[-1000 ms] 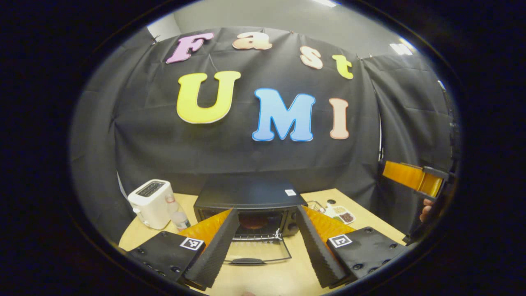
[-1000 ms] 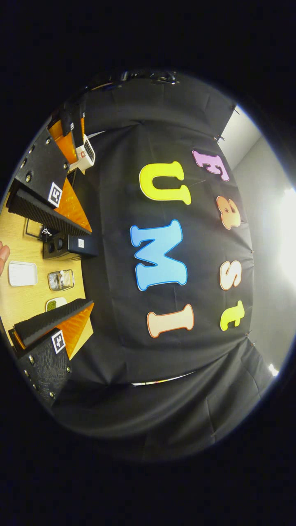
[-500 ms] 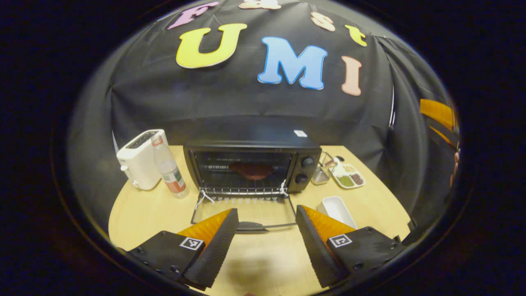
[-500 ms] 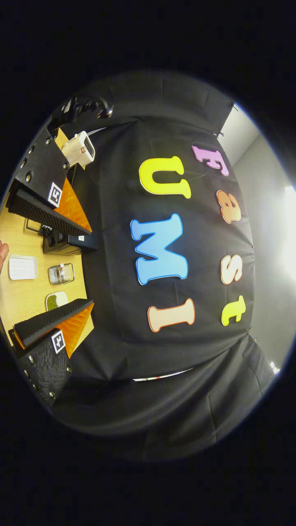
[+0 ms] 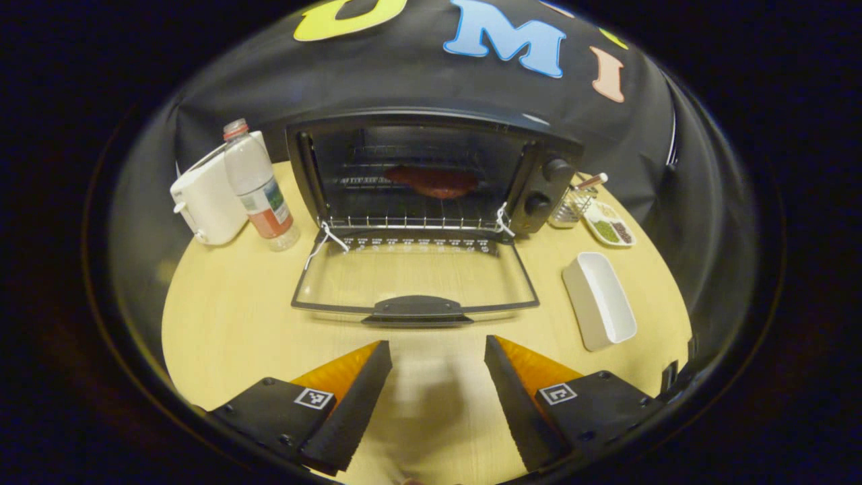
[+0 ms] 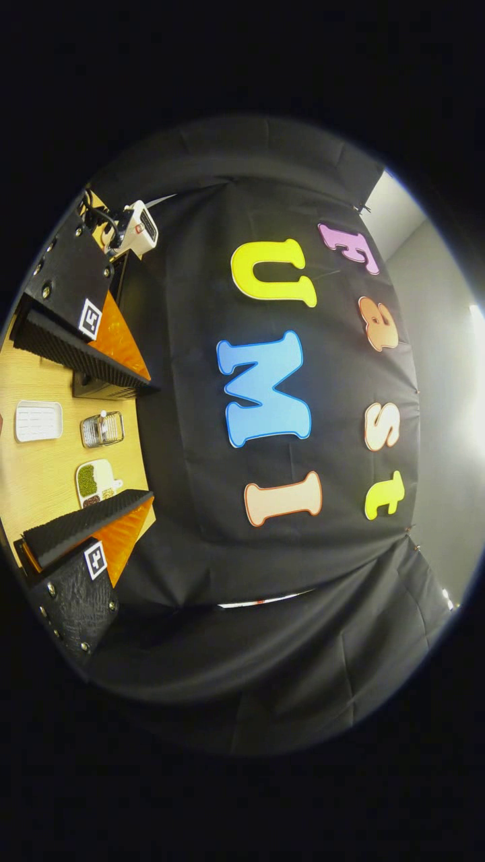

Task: Open the electric oven with the left hand, put the food in, and close the electric oven.

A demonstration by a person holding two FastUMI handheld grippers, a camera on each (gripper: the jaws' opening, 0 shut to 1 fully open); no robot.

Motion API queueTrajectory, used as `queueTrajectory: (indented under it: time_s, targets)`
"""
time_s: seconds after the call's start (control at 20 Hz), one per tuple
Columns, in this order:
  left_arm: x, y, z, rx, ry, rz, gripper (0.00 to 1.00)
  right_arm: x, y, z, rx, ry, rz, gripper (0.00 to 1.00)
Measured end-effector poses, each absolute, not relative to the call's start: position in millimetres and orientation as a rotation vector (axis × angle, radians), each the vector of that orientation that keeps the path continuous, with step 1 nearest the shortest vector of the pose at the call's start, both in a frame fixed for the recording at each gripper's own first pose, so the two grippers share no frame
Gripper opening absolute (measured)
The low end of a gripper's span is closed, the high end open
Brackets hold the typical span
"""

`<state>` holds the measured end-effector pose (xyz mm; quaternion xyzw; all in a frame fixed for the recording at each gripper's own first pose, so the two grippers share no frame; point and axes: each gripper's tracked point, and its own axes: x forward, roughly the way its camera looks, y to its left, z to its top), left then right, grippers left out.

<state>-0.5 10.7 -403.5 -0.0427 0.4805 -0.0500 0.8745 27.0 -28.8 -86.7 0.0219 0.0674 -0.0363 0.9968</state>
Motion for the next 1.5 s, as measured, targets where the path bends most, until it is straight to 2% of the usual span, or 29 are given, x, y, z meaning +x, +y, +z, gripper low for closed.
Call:
queueTrajectory:
  time_s: [0.05,0.1,0.15,0.2,0.25,0.3,0.45,0.5,0.55,0.6,0.75,0.85,0.9,0.95,1.1,1.15,1.2,1.25,1.3,1.35,1.5]
  targets:
    - [0,11,-411,-0.092,1.026,-0.104,0.95,27,-31,-87,0.047,0.139,-0.078,0.93]
    - [1,12,-419,-0.089,1.049,-0.099,0.90,22,-41,-81,0.049,0.140,-0.084,0.93]
    - [2,17,-427,-0.075,1.074,-0.088,1.00,22,-43,-81,0.049,0.141,-0.090,0.93]
    - [6,22,-433,-0.060,1.086,-0.077,0.90,23,-44,-82,0.049,0.141,-0.096,0.93]
    - [8,25,-438,-0.046,1.099,-0.068,1.00,24,-45,-81,0.046,0.141,-0.102,0.93]
    - [10,28,-444,-0.037,1.115,-0.059,0.95,24,-47,-84,0.040,0.148,-0.107,0.93]
    - [15,28,-455,-0.027,1.156,-0.059,0.95,25,-48,-88,0.035,0.165,-0.113,0.93]
    - [18,27,-457,-0.023,1.159,-0.066,1.00,24,-47,-88,0.034,0.166,-0.115,0.93]
    - [21,27,-458,-0.016,1.162,-0.070,1.00,24,-47,-88,0.032,0.166,-0.117,0.93]
    - [25,26,-459,-0.007,1.167,-0.078,0.95,25,-46,-88,0.033,0.168,-0.116,0.93]
    - [24,25,-462,-0.007,1.205,-0.086,0.95,25,-45,-89,0.031,0.175,-0.112,0.93]
    - [24,25,-457,-0.017,1.198,-0.088,0.95,24,-45,-88,0.034,0.175,-0.110,0.93]
    - [24,25,-453,-0.016,1.188,-0.093,0.90,24,-45,-88,0.035,0.174,-0.111,0.93]
    - [23,25,-449,-0.018,1.177,-0.096,0.99,24,-44,-88,0.037,0.175,-0.110,0.93]
    - [23,25,-430,-0.038,1.139,-0.101,0.95,24,-42,-88,0.051,0.178,-0.105,0.93]
    - [22,25,-423,-0.045,1.123,-0.103,0.99,25,-41,-87,0.054,0.177,-0.101,0.93]
    - [23,26,-418,-0.057,1.107,-0.103,0.95,25,-38,-87,0.054,0.176,-0.096,0.93]
    - [24,25,-413,-0.076,1.098,-0.101,0.95,25,-36,-86,0.053,0.177,-0.091,0.93]
    - [24,25,-410,-0.091,1.092,-0.101,0.99,25,-34,-86,0.058,0.176,-0.082,0.93]
    - [24,26,-407,-0.103,1.087,-0.102,0.99,25,-31,-84,0.062,0.174,-0.077,0.93]
    - [28,26,-394,-0.102,1.054,-0.104,0.94,25,-29,-79,0.060,0.164,-0.068,0.93]
